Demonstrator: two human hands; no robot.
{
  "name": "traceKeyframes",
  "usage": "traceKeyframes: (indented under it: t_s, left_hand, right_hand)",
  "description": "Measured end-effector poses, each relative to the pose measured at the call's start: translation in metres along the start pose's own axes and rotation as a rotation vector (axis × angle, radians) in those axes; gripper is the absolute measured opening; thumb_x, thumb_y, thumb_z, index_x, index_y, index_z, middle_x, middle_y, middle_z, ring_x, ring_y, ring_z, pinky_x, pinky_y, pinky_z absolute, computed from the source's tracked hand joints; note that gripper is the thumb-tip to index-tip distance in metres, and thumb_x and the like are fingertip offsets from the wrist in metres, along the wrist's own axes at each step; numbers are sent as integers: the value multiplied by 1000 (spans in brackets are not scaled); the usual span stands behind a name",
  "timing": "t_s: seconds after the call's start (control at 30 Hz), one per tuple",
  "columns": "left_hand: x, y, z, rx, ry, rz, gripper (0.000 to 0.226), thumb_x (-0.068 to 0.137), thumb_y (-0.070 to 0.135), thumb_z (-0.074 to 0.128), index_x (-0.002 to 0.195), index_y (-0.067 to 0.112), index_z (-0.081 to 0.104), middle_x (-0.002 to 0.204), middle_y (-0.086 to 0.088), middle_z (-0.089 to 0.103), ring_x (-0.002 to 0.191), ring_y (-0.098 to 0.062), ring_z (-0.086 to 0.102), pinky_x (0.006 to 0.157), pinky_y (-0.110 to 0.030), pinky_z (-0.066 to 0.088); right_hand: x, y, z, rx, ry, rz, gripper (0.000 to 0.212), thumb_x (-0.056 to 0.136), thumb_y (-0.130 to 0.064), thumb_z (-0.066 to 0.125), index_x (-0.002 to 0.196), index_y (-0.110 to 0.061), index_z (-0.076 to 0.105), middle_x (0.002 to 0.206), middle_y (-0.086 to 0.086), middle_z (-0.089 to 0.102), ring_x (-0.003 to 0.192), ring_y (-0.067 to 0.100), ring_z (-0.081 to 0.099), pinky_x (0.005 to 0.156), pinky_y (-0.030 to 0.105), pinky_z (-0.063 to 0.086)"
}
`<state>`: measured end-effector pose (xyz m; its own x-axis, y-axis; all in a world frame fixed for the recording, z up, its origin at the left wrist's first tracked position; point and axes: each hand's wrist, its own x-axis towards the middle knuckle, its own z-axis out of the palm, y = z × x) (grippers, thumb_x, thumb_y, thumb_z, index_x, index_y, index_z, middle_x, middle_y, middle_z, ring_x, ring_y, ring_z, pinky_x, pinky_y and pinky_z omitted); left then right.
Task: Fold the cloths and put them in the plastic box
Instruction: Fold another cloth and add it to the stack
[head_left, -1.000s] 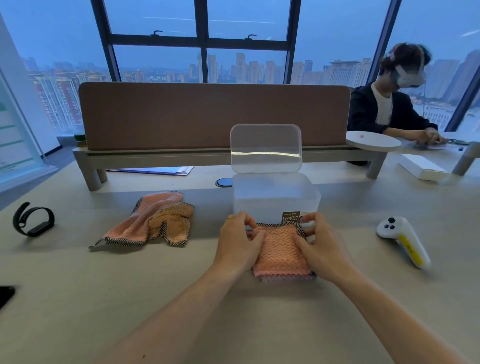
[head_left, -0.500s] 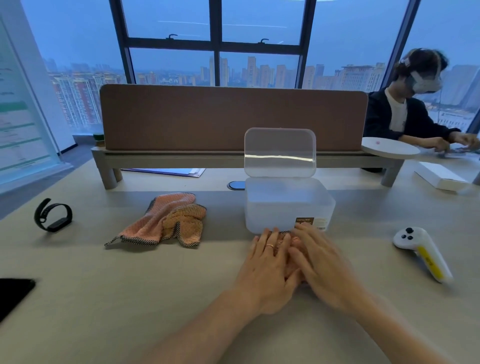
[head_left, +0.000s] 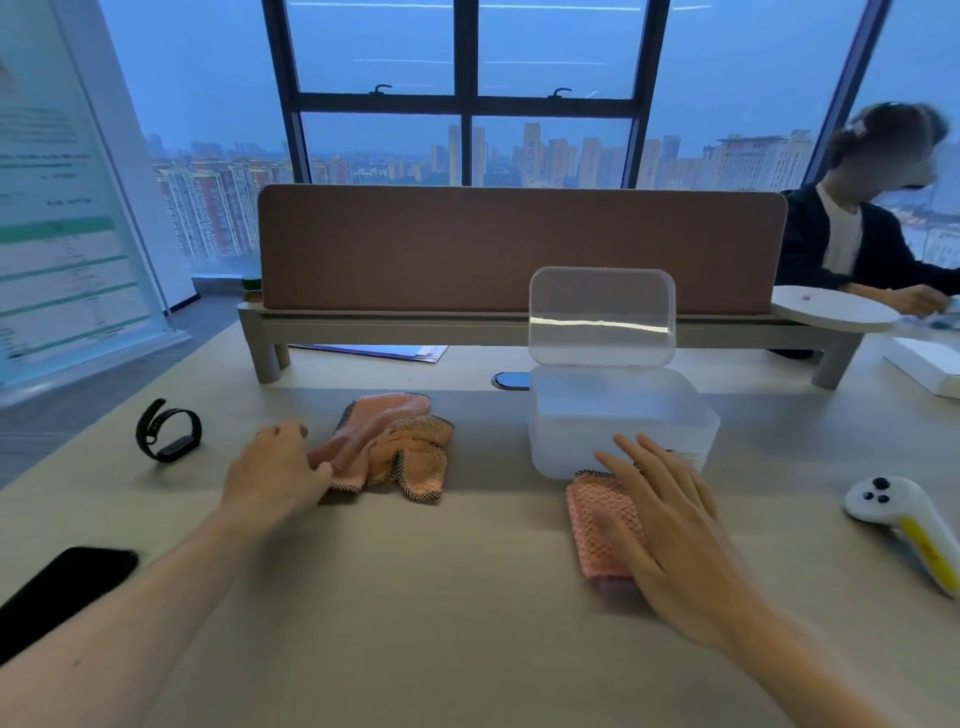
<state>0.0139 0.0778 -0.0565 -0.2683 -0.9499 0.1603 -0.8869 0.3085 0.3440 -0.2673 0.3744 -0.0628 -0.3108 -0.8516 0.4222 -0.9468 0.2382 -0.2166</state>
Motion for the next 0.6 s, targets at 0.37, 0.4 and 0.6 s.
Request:
traceKeyframes:
  t_s: [0.37,0.4,0.6]
  left_hand:
    - [0,7,-80,-545,11,71,20,93,31,72,79,20,81,73,-1,72,73,-18,62,65,-31,46]
    - [-2,14,-91,-629,-37,76,19,93,28,73,79,19,82,71,-1,72,70,-16,61,65,-30,47]
    - [-37,62,-125,-890,-305,163,5,92,17,74,95,15,77,78,-8,72,74,-18,66,67,-30,55]
  right_hand:
    - [40,-83,-23,365,5,35,54,99,-61,33,134,-31,61,141,-17,55,136,2,43,117,30,33]
    - [45,-96,-26,427,-7,43,45,100,-55,40,131,-30,61,136,-17,59,130,2,48,113,29,37]
    - [70,-166,-34,876,-203,82,52,89,-47,70,136,-28,58,128,-16,66,107,-3,67,82,16,55]
